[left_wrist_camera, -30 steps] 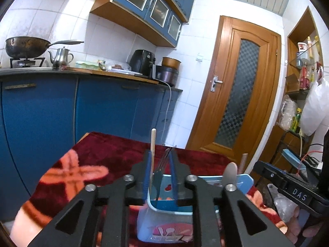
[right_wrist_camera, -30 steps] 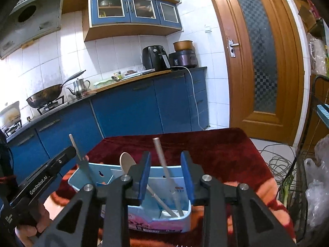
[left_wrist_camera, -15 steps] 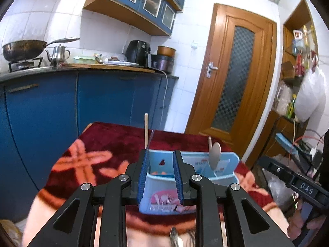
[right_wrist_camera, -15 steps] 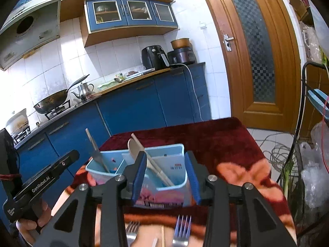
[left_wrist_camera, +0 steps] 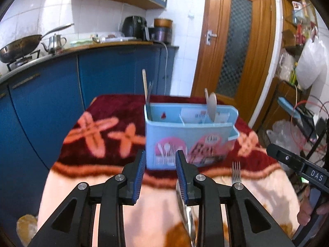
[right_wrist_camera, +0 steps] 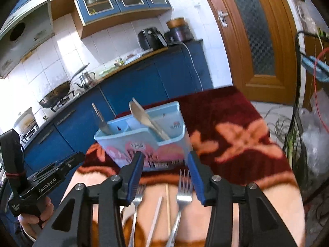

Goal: Organize utensils
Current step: 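Lower the left tool onto a silver knife and grasp it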

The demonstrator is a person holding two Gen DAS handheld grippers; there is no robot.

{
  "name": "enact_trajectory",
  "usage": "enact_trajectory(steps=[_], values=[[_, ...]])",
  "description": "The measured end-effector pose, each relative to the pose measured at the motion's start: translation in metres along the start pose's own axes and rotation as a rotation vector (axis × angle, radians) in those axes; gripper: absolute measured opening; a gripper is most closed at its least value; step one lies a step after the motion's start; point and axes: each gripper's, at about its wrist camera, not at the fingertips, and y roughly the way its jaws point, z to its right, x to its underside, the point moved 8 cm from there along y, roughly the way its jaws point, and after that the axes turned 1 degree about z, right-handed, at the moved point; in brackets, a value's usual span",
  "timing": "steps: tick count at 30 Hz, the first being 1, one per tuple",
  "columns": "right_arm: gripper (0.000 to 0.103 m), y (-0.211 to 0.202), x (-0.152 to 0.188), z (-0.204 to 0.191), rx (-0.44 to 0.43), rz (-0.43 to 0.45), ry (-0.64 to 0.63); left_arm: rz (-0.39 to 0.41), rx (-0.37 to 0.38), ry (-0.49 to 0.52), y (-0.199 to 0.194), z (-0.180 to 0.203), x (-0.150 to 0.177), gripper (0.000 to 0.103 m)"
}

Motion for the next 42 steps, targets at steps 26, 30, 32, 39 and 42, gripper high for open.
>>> enact_trajectory(steps=[26,30,32,39,42], values=[[0.056,0.012,0.069,0.038,0.048,-0.155,0.081,-0.274,0.065,0.018,0.039,0.021,0.078,0.032],[0.056,0.013,0.071,0.040,0.046,-0.157,0.083,-0.299,0.128,0.014,0.042,0.030,0.081,0.028],[0.056,0.013,0.071,0.040,0.044,-0.159,0.084,-0.301,0.128,0.015,0.043,0.031,0.081,0.021],[0.056,0.015,0.075,0.043,0.045,-0.166,0.082,-0.333,0.151,-0.031,0.052,0.030,0.086,0.014],[0.056,0.019,0.076,0.044,0.056,-0.170,0.074,-0.345,0.187,-0.081,0.056,0.031,0.086,0.007]])
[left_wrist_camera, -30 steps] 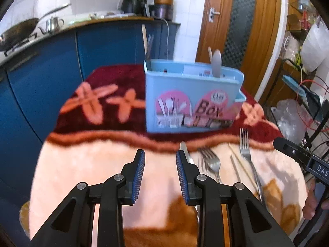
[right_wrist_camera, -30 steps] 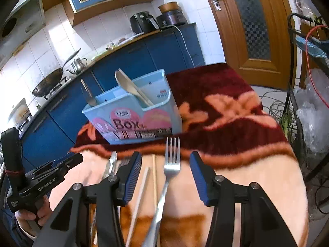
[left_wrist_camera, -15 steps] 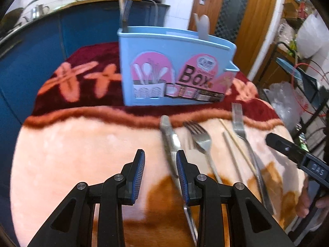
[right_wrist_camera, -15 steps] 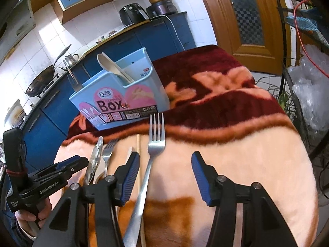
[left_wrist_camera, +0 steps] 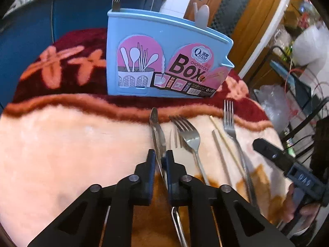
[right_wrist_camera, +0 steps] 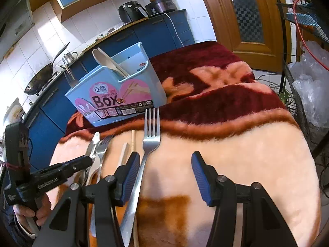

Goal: Organize utensils
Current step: 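Lower the left tool onto a silver knife and grasp it, then lower the right tool onto a silver fork and close on it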

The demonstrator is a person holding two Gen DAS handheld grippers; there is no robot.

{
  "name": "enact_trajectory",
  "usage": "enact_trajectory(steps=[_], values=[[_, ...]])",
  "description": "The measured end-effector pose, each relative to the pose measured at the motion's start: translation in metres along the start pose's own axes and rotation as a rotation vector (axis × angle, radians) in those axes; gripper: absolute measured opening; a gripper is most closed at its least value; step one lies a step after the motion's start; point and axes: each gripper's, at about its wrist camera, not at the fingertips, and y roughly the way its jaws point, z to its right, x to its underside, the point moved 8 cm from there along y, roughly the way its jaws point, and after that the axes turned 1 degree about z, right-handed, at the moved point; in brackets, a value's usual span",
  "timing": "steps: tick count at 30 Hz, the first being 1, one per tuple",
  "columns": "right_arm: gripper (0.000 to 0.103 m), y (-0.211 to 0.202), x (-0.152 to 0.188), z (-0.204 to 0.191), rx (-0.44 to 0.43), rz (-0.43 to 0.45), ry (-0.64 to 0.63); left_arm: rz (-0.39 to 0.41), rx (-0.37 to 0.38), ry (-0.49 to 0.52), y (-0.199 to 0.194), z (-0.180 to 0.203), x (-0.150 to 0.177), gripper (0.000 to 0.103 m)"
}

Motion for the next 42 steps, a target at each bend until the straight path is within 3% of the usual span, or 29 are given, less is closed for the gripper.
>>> enact_trajectory(steps=[7,14,20,29,34,42], values=[[0.056,0.001,-0.001,-0.001,0.000,-0.008,-0.009,0.048,0.004,-0.067,-0.008,-0.011,-0.004,0.004],[0.056,0.010,-0.006,-0.007,0.016,-0.029,-0.053,0.149,-0.096,-0.076,-0.026,-0.030,-0.018,0.004],[0.056,0.023,-0.014,-0.015,0.032,-0.057,-0.103,0.092,-0.149,-0.090,-0.017,-0.048,-0.013,0.004],[0.056,0.047,-0.022,-0.020,0.062,-0.100,-0.190,0.033,-0.059,-0.185,-0.008,-0.061,-0.017,0.010],[0.058,0.049,-0.026,-0.019,0.020,-0.097,-0.160,0.005,-0.014,-0.169,-0.007,-0.059,-0.019,0.015],[0.055,0.053,-0.033,-0.019,-0.067,-0.083,-0.104,-0.020,-0.014,-0.123,-0.004,-0.055,-0.020,0.015]])
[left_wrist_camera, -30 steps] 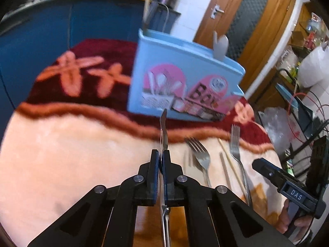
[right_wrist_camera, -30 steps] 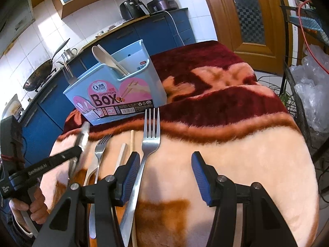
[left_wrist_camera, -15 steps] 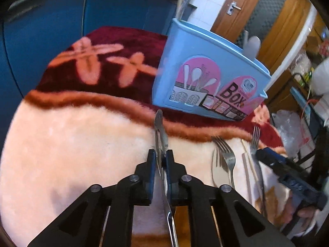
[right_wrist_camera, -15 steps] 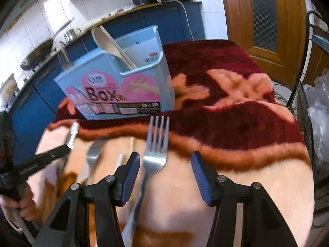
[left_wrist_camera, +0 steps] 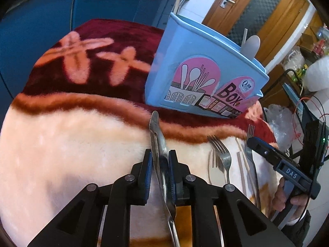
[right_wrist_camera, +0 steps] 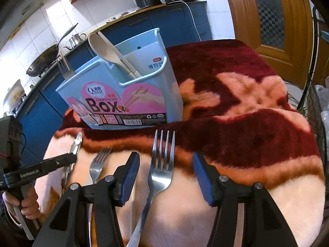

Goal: Organize utensils
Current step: 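Lower the right tool onto a silver fork and close on it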

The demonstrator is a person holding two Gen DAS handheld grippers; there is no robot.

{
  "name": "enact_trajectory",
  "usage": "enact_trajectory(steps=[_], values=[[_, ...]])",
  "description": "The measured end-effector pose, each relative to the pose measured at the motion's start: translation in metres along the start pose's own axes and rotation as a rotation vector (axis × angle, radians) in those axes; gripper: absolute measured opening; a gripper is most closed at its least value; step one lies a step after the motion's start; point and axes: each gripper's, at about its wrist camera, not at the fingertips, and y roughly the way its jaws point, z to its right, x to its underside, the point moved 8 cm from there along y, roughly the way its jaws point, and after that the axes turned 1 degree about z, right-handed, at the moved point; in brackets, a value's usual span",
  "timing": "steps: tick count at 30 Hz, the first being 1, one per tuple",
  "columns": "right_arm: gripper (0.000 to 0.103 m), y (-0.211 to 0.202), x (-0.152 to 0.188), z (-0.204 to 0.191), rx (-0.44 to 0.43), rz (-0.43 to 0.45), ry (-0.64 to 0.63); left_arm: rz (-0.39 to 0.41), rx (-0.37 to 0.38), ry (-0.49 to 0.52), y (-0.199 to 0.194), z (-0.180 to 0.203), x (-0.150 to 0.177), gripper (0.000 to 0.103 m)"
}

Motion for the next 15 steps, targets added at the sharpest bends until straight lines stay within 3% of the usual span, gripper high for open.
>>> enact_trajectory(steps=[2,3,4,8,10,15], values=[[0.049,0.000,-0.001,0.002,-0.013,0.002,0.019,-0.003,0.000,0.005,0.000,0.000,0.000,0.015],[0.038,0.000,-0.002,0.003,-0.021,0.005,0.030,-0.005,0.000,0.007,0.001,0.000,0.000,0.015],[0.017,0.000,-0.002,0.004,-0.031,0.006,0.041,-0.006,-0.002,0.006,0.001,0.000,0.000,0.015],[0.010,-0.003,0.001,0.004,-0.069,0.016,0.077,-0.013,-0.027,0.006,0.002,0.002,-0.001,0.015],[0.008,-0.008,0.001,0.001,-0.069,0.032,0.080,-0.012,-0.043,0.014,0.002,0.002,-0.001,0.006],[0.006,-0.033,0.000,-0.012,-0.060,0.104,0.031,0.027,-0.013,-0.001,-0.009,0.002,0.000,0.004]])
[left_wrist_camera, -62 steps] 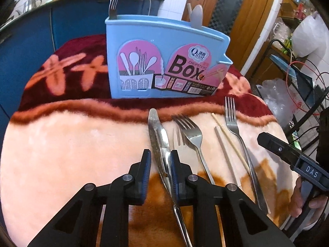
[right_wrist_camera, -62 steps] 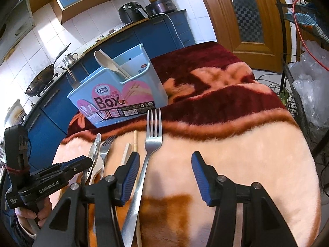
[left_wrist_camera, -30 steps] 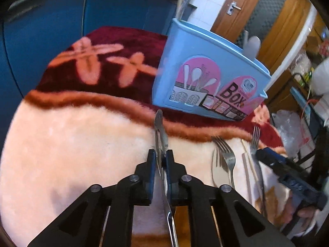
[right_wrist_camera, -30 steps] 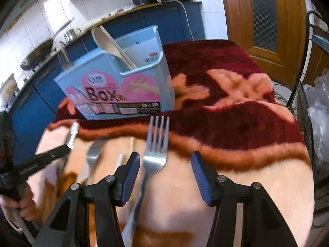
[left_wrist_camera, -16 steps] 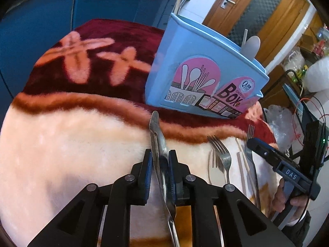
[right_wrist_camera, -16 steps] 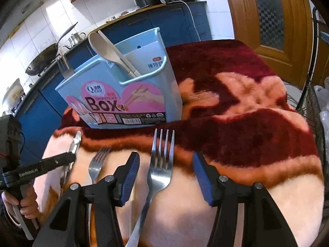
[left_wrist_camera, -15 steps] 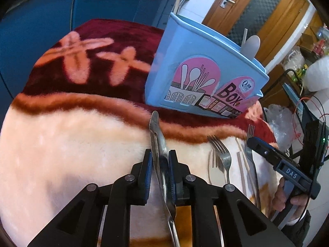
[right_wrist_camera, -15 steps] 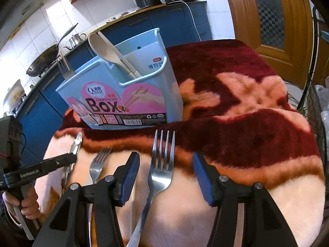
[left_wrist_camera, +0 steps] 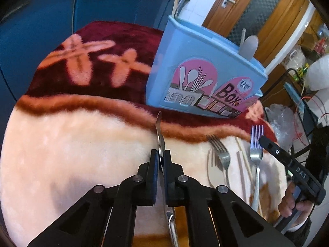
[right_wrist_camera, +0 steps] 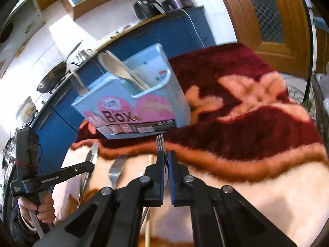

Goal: Organize utensils
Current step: 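Lower the right tool onto a silver fork and close on it, then lift the knife with the left tool toward the caddy while the right tool lifts the fork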

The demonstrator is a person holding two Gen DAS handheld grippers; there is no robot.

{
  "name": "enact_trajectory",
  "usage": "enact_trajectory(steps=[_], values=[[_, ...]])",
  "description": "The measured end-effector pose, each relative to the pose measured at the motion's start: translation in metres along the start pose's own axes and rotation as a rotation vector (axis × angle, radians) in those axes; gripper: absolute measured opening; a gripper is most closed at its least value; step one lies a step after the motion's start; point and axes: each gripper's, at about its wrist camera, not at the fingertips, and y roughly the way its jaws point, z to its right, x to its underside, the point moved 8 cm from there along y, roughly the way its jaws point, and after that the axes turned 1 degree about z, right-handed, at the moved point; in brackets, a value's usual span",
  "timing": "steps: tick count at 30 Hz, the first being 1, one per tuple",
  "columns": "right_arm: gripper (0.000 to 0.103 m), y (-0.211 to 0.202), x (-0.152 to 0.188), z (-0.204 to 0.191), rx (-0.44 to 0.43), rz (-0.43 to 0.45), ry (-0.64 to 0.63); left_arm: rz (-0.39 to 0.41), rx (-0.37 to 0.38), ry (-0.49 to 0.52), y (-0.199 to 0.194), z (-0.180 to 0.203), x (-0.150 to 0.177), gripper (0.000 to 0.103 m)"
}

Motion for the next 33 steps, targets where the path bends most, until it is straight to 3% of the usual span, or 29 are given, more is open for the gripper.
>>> enact_trajectory(steps=[6,11,21,29,33], values=[[0.006,-0.035,-0.008,-0.021,0.021,0.124,-0.070,0.128,0.016,0.026,-0.036,0.010,-0.004,0.004],[0.006,-0.062,-0.018,-0.037,0.062,0.240,-0.126,0.240,-0.018,0.055,-0.067,0.016,-0.015,0.004],[0.005,-0.108,-0.046,-0.047,0.081,0.398,-0.138,0.422,-0.053,0.094,-0.114,0.034,-0.047,0.004],[0.005,-0.125,-0.069,-0.045,0.095,0.467,-0.136,0.562,-0.042,0.077,-0.143,0.046,-0.092,0.004],[0.005,-0.128,-0.083,-0.045,0.117,0.485,-0.155,0.654,-0.075,0.077,-0.152,0.051,-0.118,0.004]])
